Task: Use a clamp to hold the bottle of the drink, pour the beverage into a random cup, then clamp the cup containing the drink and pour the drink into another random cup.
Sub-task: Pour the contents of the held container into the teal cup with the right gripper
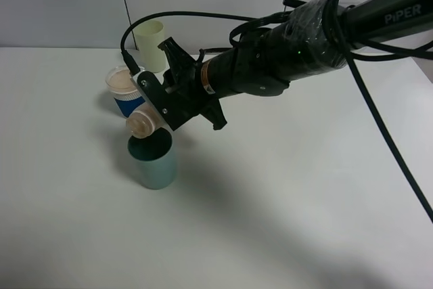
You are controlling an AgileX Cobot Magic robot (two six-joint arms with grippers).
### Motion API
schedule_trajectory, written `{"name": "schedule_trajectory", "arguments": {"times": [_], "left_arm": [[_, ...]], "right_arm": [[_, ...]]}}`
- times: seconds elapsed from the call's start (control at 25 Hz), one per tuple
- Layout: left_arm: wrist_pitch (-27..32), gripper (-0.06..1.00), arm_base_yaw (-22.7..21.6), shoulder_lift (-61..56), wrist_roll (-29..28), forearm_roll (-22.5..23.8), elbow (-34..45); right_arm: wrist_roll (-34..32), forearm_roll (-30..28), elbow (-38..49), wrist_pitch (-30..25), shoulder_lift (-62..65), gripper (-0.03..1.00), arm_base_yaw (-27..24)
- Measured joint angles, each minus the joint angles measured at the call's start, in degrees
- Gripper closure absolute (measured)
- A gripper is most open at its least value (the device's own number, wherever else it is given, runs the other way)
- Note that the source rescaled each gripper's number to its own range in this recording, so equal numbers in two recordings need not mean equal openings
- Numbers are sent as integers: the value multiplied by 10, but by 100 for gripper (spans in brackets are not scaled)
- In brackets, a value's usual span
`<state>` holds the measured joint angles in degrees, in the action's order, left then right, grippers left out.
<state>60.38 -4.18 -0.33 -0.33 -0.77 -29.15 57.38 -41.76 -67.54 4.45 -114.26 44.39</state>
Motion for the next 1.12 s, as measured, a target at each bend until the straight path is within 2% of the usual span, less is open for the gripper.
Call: {"name": "schedule_trajectory", "arguments": {"times": [1.12], "left_arm": [[0, 10, 0, 0, 0, 0, 0]], "right_arm": [[6, -43, 0, -27, 15, 97, 0]]}}
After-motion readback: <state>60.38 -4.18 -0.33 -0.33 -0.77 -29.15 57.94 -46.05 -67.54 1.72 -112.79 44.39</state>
